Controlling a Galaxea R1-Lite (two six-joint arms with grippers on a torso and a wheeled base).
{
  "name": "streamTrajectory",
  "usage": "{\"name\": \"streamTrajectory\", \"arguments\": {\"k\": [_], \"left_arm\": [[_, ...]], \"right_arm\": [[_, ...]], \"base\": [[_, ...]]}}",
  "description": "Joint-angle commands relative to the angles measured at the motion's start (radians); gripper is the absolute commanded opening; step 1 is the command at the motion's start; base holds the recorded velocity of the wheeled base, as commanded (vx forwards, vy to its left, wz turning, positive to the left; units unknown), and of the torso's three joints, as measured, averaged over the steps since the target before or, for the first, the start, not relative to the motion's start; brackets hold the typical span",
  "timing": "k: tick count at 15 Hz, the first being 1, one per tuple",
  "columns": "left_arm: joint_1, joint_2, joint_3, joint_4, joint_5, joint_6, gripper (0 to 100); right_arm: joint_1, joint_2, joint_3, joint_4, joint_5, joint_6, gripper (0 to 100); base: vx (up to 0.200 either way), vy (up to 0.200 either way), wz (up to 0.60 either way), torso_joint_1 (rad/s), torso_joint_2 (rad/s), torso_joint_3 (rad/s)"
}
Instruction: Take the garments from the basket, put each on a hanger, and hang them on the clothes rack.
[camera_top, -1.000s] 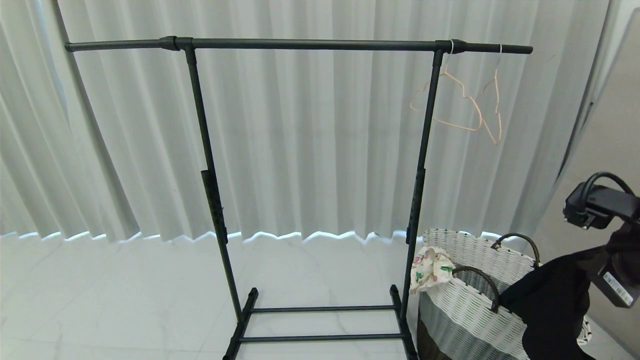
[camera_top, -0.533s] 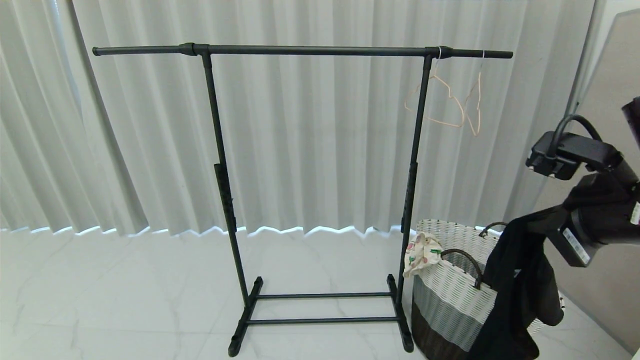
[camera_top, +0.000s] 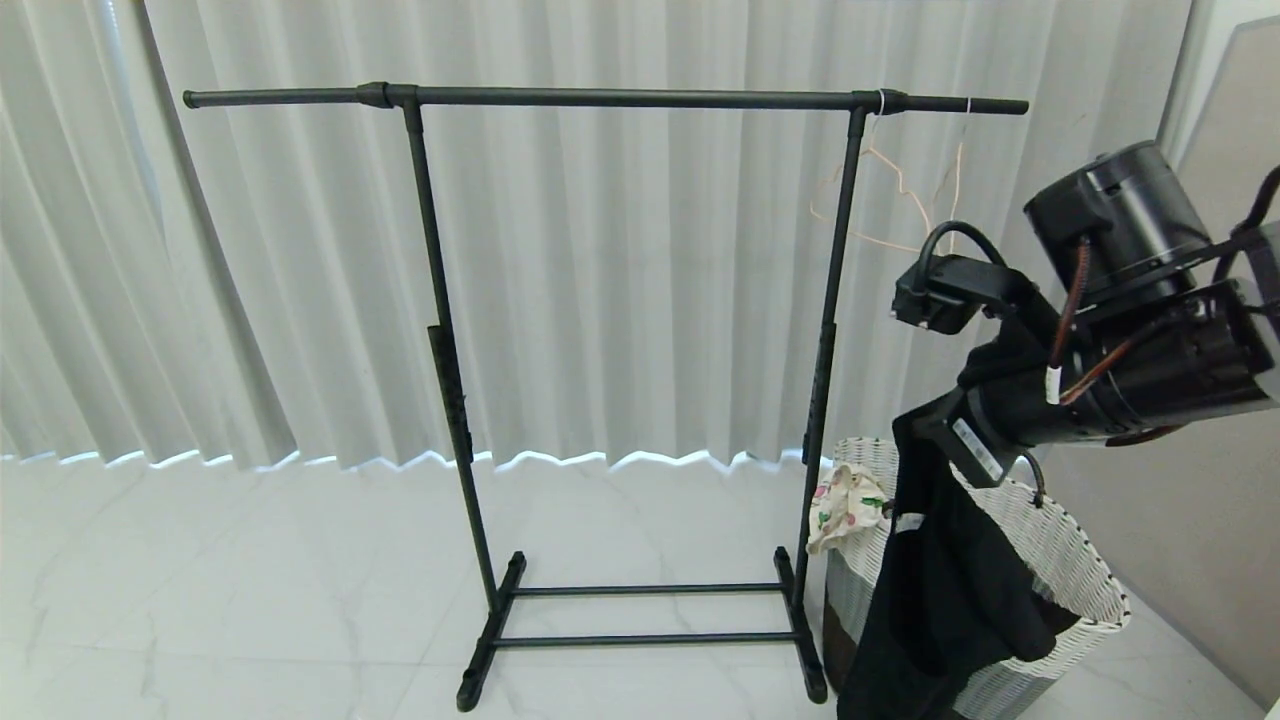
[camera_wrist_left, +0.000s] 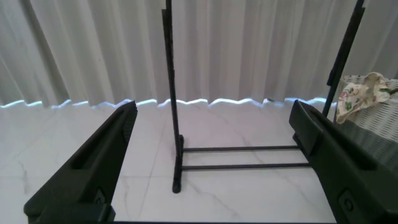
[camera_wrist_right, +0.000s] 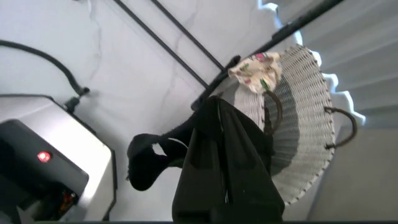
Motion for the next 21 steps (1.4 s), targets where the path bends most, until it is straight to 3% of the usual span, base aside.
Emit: {"name": "streamTrajectory", "arguments": {"k": [1, 2, 3, 8, 11, 15, 17, 19, 21], "left_arm": [[0.0, 0.0, -0.065, -0.01, -0.06, -0.007, 100], [0.0, 0.006, -0.153, 0.011, -0.176, -0.024, 100], [0.0, 0.063, -0.228, 0.013, -0.236, -0.029, 100], [-0.014, 0.672, -0.59, 0.008, -0.288, -0.024, 100], [-0.189, 0.933, -0.673, -0.008, -0.291, 0.028, 100], [-0.474, 1.172, -0.728, -0.013, -0.268, 0.02, 100], [-0.576, 1.304, -0.818, -0.015, -0.248, -0.046, 100], [-0.681, 1.473, -0.947, -0.016, -0.159, -0.132, 100], [-0.749, 1.609, -1.05, -0.018, -0.086, -0.146, 100]], "right_arm": [[0.025, 0.077, -0.057, -0.001, -0.001, 0.02, 0], [0.031, 0.093, -0.076, -0.003, 0.0, 0.029, 0], [0.034, 0.108, -0.096, -0.003, 0.0, 0.034, 0], [0.049, 0.134, -0.149, -0.005, -0.001, 0.052, 0], [0.06, 0.135, -0.18, -0.005, 0.0, 0.057, 0], [0.103, 0.132, -0.218, -0.005, 0.02, 0.092, 0], [0.115, 0.131, -0.237, -0.005, 0.042, 0.096, 0], [0.132, 0.128, -0.249, -0.003, 0.057, 0.113, 0], [0.147, 0.122, -0.251, -0.003, 0.063, 0.127, 0]], "base": [[0.0, 0.0, 0.0, 0.0, 0.0, 0.0], [0.0, 0.0, 0.0, 0.0, 0.0, 0.0], [0.0, 0.0, 0.0, 0.0, 0.0, 0.0], [0.0, 0.0, 0.0, 0.0, 0.0, 0.0], [0.0, 0.0, 0.0, 0.0, 0.0, 0.0], [0.0, 0.0, 0.0, 0.0, 0.0, 0.0], [0.0, 0.0, 0.0, 0.0, 0.0, 0.0], [0.0, 0.0, 0.0, 0.0, 0.0, 0.0], [0.0, 0.0, 0.0, 0.0, 0.0, 0.0]]}}
